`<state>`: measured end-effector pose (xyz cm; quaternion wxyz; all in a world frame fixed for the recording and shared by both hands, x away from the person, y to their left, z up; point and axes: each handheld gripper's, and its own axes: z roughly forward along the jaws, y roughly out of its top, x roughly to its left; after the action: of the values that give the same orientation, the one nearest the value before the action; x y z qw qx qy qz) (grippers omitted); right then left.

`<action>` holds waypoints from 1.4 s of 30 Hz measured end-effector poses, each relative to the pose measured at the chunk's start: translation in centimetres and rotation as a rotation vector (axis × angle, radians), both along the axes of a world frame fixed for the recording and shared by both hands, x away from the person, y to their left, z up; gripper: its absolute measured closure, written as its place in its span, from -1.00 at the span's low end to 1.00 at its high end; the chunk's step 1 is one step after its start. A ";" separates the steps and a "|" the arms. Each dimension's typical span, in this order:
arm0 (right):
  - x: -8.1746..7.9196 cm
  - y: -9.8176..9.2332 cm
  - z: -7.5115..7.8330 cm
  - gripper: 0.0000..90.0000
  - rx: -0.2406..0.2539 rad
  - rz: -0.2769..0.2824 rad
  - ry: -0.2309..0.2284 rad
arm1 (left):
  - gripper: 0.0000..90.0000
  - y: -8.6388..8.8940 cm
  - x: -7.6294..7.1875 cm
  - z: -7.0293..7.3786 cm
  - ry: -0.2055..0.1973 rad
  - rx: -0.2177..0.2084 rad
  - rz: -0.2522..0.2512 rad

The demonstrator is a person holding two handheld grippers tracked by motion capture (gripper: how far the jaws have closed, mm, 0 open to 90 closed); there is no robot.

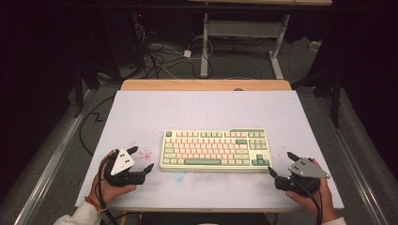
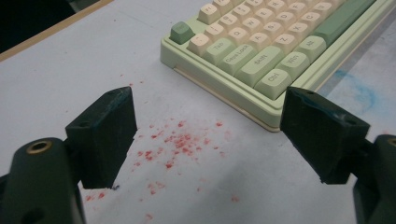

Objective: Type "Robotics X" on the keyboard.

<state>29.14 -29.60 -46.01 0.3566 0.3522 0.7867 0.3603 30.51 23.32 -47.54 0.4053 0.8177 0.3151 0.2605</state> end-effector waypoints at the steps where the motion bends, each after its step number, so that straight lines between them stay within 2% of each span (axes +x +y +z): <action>1: 0.0 0.0 0.0 -0.57 0.000 0.000 0.000 | -0.61 0.0 0.0 0.0 0.001 0.000 -0.001; 3: 0.0 0.0 0.0 -0.53 0.001 -0.001 0.000 | -0.60 0.0 0.0 0.1 -0.016 0.006 -0.008; 7: -0.1 0.0 0.0 -0.53 0.007 -0.001 0.006 | -0.60 0.1 -0.3 0.1 -0.006 0.003 -0.006; 9: -0.2 0.0 0.1 -0.49 0.010 0.021 0.004 | -0.60 0.2 -0.4 0.0 0.001 0.006 -0.004; 11: -0.2 0.0 0.2 -0.42 0.026 0.035 0.030 | -0.60 0.3 -0.4 0.0 0.002 0.004 0.002; 14: -0.2 -0.1 0.3 -0.07 0.043 0.050 0.046 | -0.60 0.4 -0.2 -0.1 0.015 0.012 0.009; 18: 0.1 0.3 0.8 0.46 0.014 0.072 0.063 | -0.60 0.5 0.1 0.1 0.019 0.022 0.017; 22: 0.8 0.8 1.5 0.82 0.022 0.102 0.087 | -0.60 0.8 0.3 0.1 0.034 0.013 0.026; 25: 1.4 1.7 2.0 0.99 0.004 0.147 0.100 | -0.60 0.7 0.5 0.0 0.044 0.017 0.027; 31: 3.1 3.8 2.6 1.00 -0.024 0.198 0.122 | -0.59 0.4 0.7 -0.2 0.055 0.036 0.029; 33: 3.7 4.5 2.5 1.00 -0.026 0.206 0.134 | -0.54 0.5 0.7 -0.2 0.060 0.038 0.025; 42: 5.8 6.8 1.6 1.00 -0.046 0.237 0.179 | -0.54 0.4 0.6 -0.2 0.066 0.040 0.027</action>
<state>34.98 -22.76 -44.37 0.2480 0.2792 0.8596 0.3487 31.12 23.73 -47.76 0.3745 0.8296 0.3339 0.2451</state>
